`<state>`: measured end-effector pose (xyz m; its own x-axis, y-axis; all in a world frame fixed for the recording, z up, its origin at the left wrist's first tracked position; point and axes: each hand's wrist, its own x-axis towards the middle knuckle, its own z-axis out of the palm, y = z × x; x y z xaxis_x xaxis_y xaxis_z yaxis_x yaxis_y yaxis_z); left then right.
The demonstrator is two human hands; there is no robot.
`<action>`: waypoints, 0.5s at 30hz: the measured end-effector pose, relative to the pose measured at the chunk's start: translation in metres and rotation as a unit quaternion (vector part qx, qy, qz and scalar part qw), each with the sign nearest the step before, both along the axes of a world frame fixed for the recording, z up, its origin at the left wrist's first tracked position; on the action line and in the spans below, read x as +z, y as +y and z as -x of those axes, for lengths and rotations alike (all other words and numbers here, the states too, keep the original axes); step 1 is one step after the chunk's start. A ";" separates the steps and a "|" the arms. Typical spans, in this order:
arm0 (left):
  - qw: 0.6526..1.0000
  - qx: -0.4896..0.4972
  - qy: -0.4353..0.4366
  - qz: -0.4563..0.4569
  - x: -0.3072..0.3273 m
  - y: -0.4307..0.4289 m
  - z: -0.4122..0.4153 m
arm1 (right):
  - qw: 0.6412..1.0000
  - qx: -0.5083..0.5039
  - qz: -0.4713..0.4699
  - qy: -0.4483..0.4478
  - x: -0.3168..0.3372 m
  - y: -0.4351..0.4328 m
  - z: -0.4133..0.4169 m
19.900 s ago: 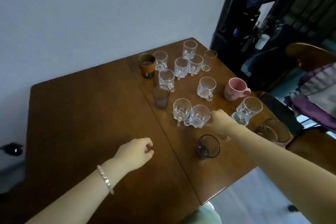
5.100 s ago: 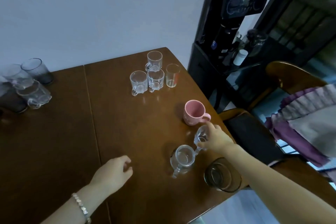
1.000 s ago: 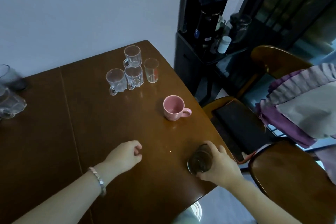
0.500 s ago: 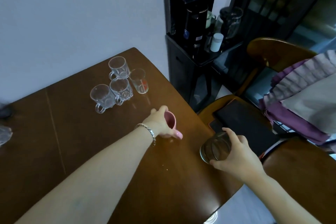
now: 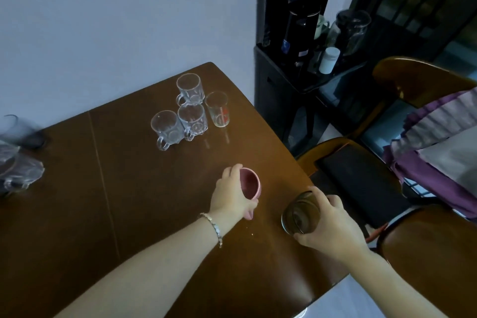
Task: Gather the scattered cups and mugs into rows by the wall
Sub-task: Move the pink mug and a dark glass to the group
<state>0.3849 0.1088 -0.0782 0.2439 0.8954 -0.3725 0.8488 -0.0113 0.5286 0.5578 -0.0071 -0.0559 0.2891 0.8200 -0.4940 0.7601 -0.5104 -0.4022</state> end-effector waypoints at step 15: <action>0.985 0.169 0.021 -0.034 0.073 -0.051 0.353 | 0.971 0.238 -0.010 -0.019 0.033 0.071 0.245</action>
